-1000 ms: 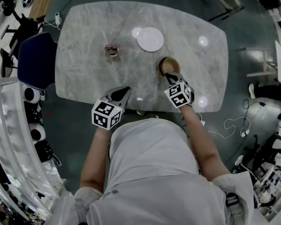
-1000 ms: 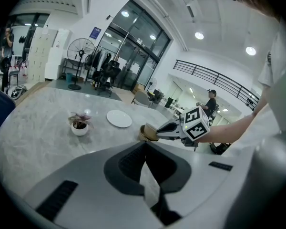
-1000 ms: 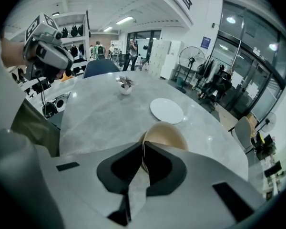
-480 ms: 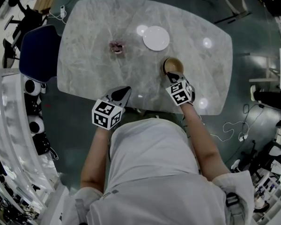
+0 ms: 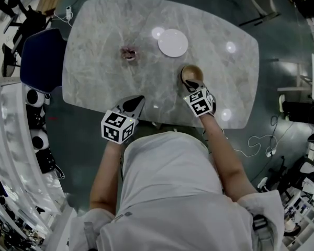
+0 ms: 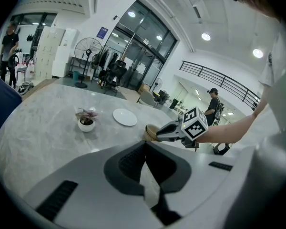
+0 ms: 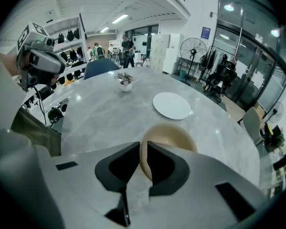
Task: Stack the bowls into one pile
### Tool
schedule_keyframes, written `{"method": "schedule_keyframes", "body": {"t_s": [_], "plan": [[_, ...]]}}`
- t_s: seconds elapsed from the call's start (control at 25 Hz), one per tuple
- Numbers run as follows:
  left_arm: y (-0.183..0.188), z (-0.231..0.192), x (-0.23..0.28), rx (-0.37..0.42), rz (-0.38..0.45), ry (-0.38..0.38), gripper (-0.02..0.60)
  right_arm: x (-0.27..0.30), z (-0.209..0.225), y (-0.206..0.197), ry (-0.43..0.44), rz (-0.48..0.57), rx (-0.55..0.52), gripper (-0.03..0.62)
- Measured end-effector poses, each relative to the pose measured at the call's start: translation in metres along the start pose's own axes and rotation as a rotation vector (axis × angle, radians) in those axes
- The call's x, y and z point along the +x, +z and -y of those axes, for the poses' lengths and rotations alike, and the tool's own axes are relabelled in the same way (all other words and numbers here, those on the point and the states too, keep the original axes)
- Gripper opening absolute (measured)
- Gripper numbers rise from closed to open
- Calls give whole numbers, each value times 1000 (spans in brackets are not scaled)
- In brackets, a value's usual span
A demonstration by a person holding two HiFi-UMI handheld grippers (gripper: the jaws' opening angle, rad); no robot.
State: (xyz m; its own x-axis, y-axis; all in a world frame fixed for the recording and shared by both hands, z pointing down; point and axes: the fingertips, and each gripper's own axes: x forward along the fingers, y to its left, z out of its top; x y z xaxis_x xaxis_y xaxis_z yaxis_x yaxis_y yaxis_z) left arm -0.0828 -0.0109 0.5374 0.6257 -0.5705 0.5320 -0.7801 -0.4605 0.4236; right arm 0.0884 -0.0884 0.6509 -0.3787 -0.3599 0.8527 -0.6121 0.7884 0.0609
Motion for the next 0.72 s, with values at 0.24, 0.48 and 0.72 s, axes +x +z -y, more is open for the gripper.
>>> {"method": "schedule_keyframes", "body": {"t_s": [0.24,0.48,0.72], "plan": [[5,0,6,10,-9,-19,2,-5,-2,3,4,6,7,77],[9,-1,13,36,-18,-46,2,-11,1,4,-21,40,35,77],[22,6,23,75,-22,-81,2,-38,12,13,-47,100,107,53]]}}
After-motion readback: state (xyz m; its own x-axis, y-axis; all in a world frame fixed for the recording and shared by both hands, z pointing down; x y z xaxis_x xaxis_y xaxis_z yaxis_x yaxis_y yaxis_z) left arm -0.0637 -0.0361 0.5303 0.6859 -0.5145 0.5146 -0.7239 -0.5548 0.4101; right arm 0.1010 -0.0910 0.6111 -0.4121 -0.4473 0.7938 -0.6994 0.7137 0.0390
